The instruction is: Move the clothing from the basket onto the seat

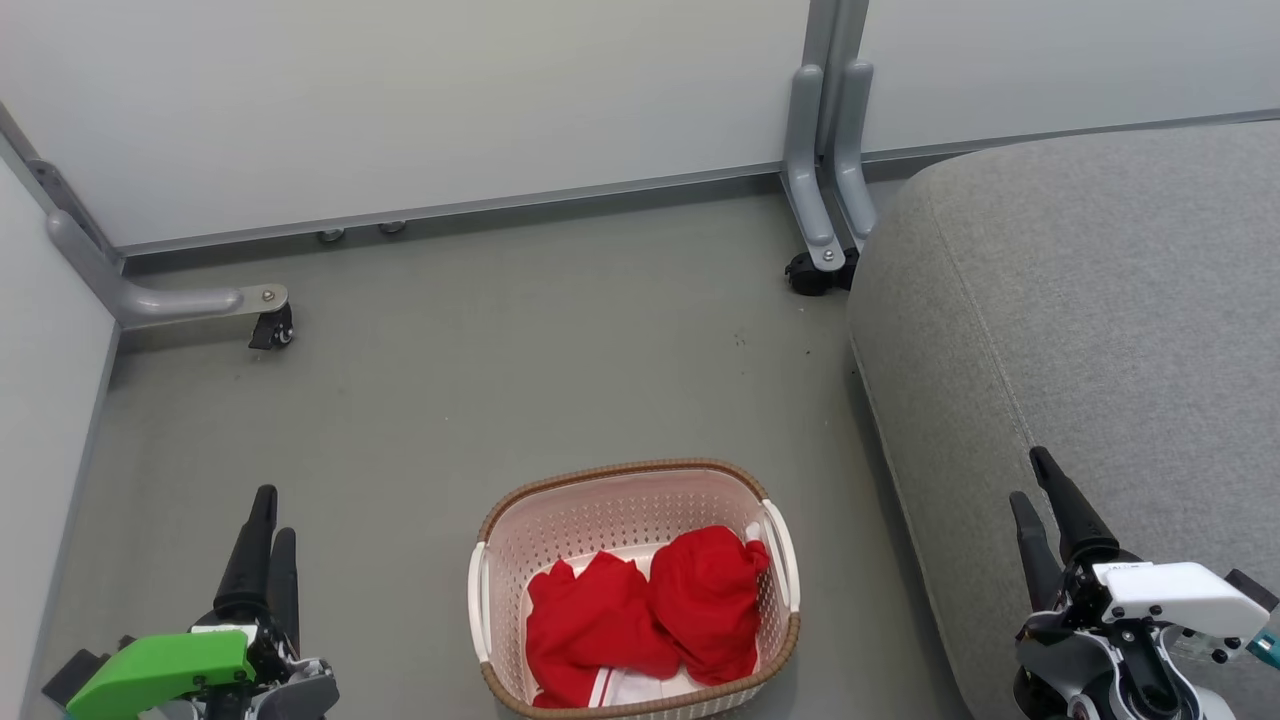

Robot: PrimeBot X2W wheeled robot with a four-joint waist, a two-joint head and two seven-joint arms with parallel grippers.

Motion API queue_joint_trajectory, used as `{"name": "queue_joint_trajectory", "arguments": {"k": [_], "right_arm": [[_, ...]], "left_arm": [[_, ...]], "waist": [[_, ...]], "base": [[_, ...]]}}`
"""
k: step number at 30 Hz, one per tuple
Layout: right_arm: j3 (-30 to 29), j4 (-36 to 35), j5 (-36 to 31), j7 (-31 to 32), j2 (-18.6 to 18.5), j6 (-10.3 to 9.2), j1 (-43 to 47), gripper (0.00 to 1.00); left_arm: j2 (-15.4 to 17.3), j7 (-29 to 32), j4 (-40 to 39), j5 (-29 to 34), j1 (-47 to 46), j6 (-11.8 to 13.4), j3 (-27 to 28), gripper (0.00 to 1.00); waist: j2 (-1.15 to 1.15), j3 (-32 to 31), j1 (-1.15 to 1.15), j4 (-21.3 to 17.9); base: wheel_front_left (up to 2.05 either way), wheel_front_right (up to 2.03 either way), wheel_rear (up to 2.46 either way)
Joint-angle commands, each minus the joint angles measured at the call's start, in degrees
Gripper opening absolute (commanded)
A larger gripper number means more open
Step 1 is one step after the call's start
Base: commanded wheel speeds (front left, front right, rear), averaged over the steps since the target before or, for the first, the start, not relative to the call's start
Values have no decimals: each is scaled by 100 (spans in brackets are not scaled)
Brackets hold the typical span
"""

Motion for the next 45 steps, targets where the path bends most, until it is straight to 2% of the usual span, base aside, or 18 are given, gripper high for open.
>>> {"name": "queue_joint_trajectory", "arguments": {"k": [1,11,17,26,35,45], "right_arm": [[26,-120,-82,-70,-27,1,-80,100],[47,-171,-609,-343,-36,2,-58,100],[-42,-256,-1309,-493,-41,2,-101,100],[-74,-601,-2914,-707,-47,2,-211,100],[219,-1001,-4397,-893,-136,2,-260,100],[402,-1386,-5781,-1082,-211,3,-264,100]], "left_arm": [[19,-66,-139,25,-58,0,26,100],[25,-340,-154,237,31,0,215,100],[29,-488,-224,519,48,0,340,100],[34,-702,-537,1183,3,0,682,100],[40,-888,-825,1874,-43,0,995,100],[45,-1076,-1333,3206,96,12,922,100]], "waist": [[0,-8,0,-5],[0,-42,0,-21],[0,-51,0,-29],[0,-34,0,-36],[0,-18,0,-30],[0,-16,0,-36]], "base": [[0,0,0],[0,0,0],[0,0,0],[0,0,0],[0,0,0],[0,0,0]]}}
